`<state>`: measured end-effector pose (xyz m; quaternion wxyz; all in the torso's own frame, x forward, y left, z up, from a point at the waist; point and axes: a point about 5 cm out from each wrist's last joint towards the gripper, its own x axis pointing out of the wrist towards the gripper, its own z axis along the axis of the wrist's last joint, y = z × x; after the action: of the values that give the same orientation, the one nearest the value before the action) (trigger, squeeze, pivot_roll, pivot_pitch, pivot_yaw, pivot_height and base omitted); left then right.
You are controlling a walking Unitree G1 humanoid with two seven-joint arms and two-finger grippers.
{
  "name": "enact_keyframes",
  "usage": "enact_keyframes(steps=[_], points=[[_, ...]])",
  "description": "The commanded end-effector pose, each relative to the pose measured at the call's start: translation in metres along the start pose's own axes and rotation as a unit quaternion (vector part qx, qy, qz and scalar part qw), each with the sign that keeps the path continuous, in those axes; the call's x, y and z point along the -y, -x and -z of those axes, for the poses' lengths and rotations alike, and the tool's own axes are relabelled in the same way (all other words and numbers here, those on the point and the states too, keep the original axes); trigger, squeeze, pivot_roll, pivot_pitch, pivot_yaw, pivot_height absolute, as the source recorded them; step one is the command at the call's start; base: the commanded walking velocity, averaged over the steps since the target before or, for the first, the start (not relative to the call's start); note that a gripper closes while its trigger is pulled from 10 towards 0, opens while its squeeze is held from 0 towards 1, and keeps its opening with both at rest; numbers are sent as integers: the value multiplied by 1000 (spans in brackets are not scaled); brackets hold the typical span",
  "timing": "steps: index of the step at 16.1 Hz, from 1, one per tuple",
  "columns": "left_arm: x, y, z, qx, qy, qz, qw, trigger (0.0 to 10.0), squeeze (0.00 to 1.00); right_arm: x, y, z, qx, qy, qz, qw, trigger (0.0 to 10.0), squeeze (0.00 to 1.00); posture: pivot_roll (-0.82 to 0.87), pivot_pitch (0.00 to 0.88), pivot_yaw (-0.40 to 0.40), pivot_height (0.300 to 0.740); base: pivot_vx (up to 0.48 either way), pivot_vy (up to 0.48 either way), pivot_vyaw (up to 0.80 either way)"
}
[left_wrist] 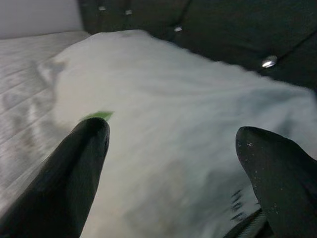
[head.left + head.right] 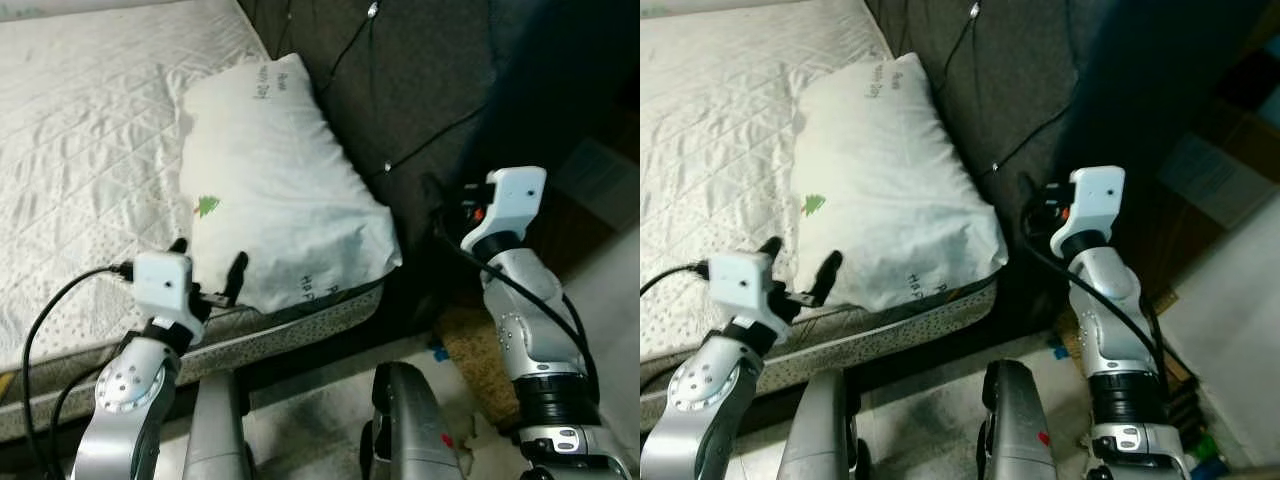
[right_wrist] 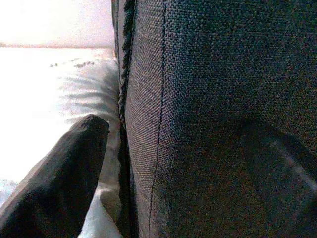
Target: Clean up the room
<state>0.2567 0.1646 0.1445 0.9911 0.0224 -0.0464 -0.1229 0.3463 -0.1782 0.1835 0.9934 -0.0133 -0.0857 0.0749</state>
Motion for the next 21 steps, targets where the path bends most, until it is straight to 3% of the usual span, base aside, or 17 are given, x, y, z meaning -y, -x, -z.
enact_keyframes(steps=[1,3,7,8,9,11,13,14,17,19,21], points=[[6,-2,-4,5,-3,20,1000,10000,0,1,-8,-16,24,18,-2,1000,10000,0,139,140,-29,633,0,0,0],[10,-7,-1,5,11,16,1000,10000,0,-14,-1,8,-23,13,-26,999,10000,0,126,136,-9,633,0,0,0],[11,3,9,-3,30,-27,999,10000,0,-59,31,40,-49,43,-135,989,10000,0,125,139,5,633,0,0,0],[11,5,8,1,25,-34,999,10000,0,-62,33,41,-47,38,-134,989,10000,0,132,138,-2,633,0,0,0],[7,7,6,9,26,-61,998,10000,0,-63,31,38,-40,3,-98,994,10000,0,150,135,-19,633,0,0,0],[3,10,5,13,27,-85,996,10000,0,-61,32,33,-27,-7,-76,997,10000,0,160,135,-27,633,0,0,0],[-9,21,5,11,32,-137,990,10000,0,-35,37,23,2,-18,17,1000,10000,0,162,143,-26,633,0,0,0],[-10,23,6,10,34,-145,989,10000,0,-30,39,21,5,-22,34,999,10000,0,155,146,-23,633,0,0,0],[-6,28,8,6,40,-152,988,10000,0,-26,47,16,7,-22,26,999,10000,0,135,154,-24,645,0,0,0],[-7,37,12,-5,45,-173,984,10000,0,-19,61,17,-3,-16,29,999,10000,0,128,153,-22,666,0,0,0],[-8,46,13,-13,44,-182,982,10000,0,-11,87,25,-33,-5,39,999,10000,0,127,162,-18,683,0,0,0]])
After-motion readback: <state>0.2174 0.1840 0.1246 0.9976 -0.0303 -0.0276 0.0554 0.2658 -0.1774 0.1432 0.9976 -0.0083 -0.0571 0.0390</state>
